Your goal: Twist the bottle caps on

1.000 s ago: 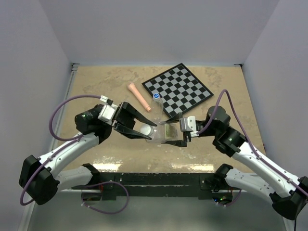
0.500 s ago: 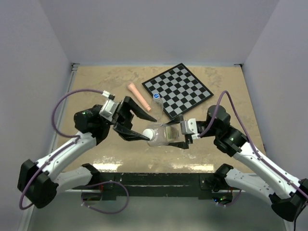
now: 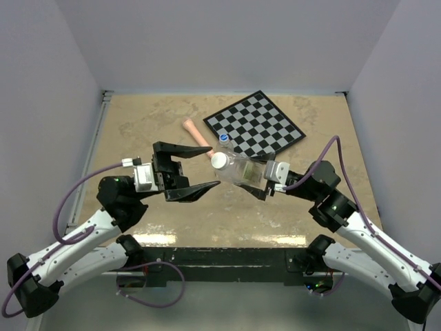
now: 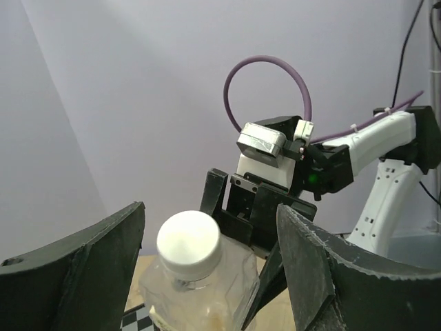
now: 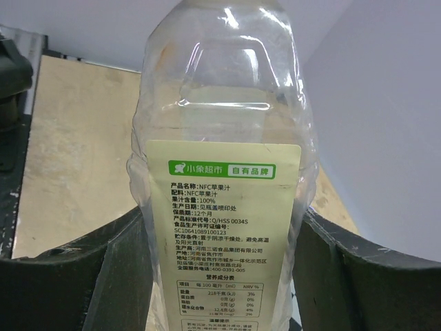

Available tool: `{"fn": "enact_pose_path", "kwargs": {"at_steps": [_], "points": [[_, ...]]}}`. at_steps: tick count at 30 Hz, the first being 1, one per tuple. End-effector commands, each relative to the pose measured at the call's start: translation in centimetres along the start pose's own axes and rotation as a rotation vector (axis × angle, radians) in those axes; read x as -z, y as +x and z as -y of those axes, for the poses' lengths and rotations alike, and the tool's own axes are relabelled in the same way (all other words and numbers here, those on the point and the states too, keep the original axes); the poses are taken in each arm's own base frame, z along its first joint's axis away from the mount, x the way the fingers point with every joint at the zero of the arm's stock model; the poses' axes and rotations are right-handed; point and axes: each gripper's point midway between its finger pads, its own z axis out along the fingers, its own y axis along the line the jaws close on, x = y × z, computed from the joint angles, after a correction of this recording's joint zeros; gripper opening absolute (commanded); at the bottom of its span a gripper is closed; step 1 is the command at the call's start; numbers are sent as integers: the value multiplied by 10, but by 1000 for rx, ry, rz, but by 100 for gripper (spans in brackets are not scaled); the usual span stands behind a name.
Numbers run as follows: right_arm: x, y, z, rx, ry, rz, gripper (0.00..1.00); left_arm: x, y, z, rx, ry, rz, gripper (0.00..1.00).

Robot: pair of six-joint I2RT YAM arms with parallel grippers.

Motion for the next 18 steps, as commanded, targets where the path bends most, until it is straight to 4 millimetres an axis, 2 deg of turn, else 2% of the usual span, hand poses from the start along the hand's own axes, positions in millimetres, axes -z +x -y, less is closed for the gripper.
{"fn": "enact_pose_path", "kwargs": {"at_steps": [1,3,6,10,18], "points": [[7,-25,34,25,195,75,0,-2,3,-33,-82,-230,53,81],[7,-23,37,28,212,66,0,-2,4,-38,-86,-270,86,81],[6,-18,37,31,216,49,0,-7,16,-49,-86,-329,81,82],[5,-12,37,37,216,33,0,-15,21,-51,-88,-347,106,82],[3,-1,35,44,213,3,0,-27,18,-56,-79,-353,168,81]]}}
